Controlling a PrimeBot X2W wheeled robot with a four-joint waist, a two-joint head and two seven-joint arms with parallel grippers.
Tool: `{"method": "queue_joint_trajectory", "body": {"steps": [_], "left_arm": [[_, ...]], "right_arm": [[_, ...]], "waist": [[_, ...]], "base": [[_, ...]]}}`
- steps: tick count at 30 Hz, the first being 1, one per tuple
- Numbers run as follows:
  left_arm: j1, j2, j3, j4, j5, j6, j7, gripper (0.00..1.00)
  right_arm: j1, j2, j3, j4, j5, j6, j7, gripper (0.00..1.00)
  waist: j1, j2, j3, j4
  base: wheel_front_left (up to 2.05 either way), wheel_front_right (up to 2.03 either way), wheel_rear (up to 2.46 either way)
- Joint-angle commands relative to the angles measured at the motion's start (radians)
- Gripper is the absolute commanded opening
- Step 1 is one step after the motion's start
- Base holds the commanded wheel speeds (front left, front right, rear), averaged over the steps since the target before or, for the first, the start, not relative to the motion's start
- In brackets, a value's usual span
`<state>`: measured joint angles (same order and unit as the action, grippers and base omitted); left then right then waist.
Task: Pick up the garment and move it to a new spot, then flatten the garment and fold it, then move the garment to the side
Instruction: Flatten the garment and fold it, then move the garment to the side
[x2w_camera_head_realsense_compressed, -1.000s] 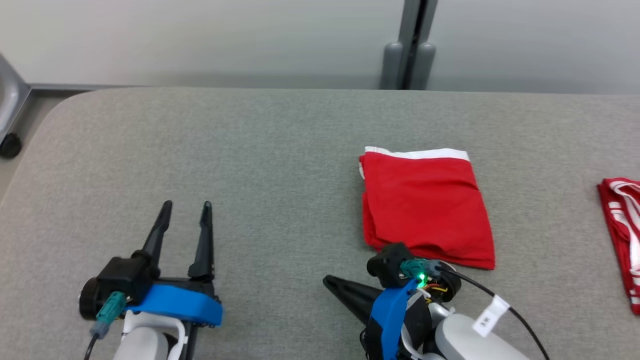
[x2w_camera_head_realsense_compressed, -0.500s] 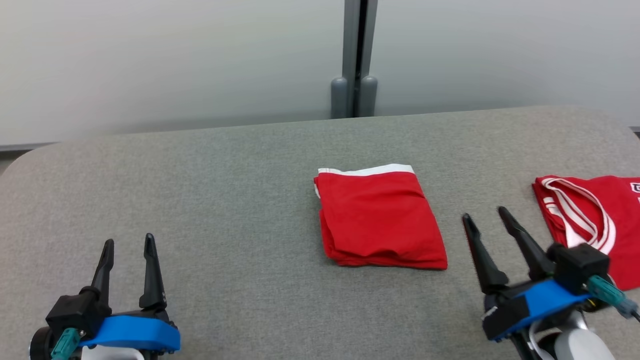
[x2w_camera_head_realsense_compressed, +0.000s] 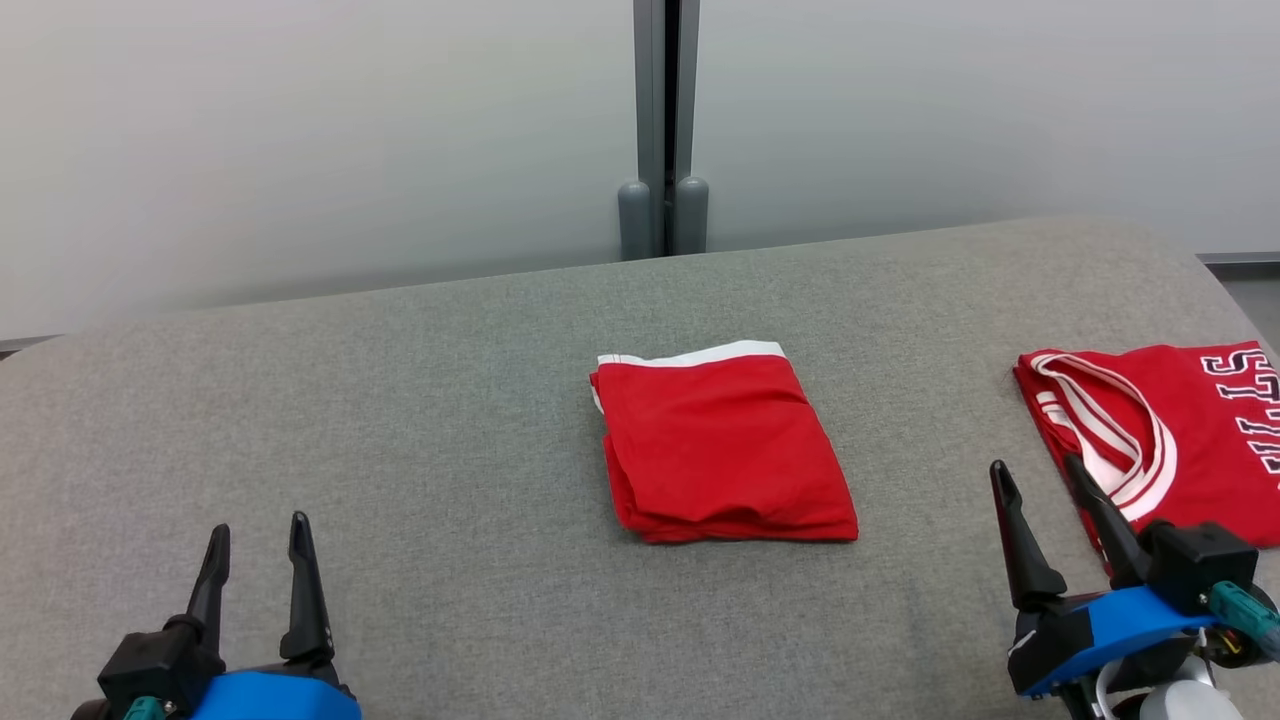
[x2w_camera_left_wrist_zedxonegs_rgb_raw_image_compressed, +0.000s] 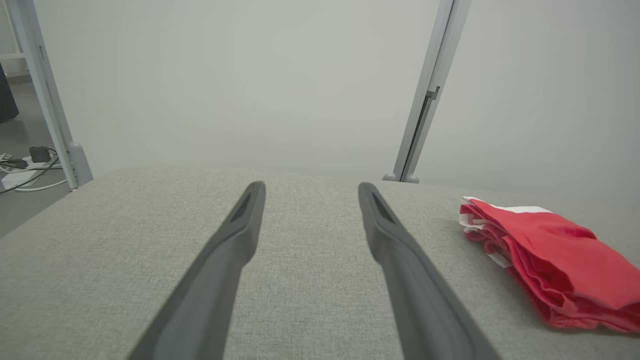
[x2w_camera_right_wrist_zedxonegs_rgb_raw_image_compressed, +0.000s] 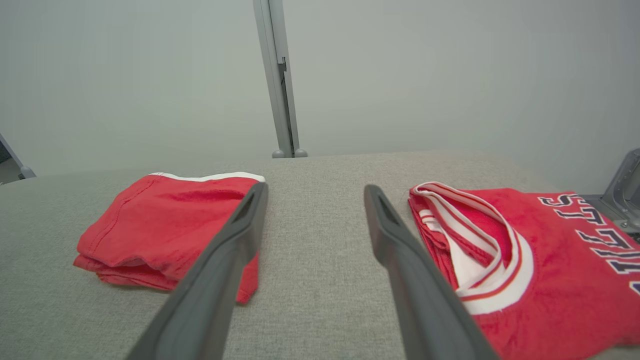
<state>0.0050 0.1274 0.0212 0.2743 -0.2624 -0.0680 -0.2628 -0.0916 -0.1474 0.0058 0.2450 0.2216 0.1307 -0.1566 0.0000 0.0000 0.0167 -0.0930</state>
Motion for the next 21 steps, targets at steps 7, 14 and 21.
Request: {"method": "queue_joint_trajectory", "body": {"steps": [7, 14, 21], "left_arm": [[0.018, -0.008, 0.001, 0.002, 0.018, -0.01, -0.002, 1.0], [0.001, -0.013, -0.002, 0.008, 0.021, -0.017, -0.002, 1.0], [-0.003, -0.018, 0.004, 0.008, 0.026, -0.02, -0.002, 1.0]], "right_arm": [[-0.033, 0.003, 0.018, 0.028, 0.019, 0.0, 0.01, 1.0], [-0.043, 0.002, 0.027, 0.023, 0.017, 0.0, 0.015, 1.0], [-0.04, -0.009, 0.026, 0.019, 0.013, 0.0, 0.016, 1.0]], "waist": [[0.0, 0.0, 0.003, 0.008], [0.0, 0.0, 0.012, 0.02], [0.0, 0.0, 0.013, 0.028]], "base": [[0.0, 0.0, 0.0], [0.0, 0.0, 0.0], [0.0, 0.0, 0.0]]}}
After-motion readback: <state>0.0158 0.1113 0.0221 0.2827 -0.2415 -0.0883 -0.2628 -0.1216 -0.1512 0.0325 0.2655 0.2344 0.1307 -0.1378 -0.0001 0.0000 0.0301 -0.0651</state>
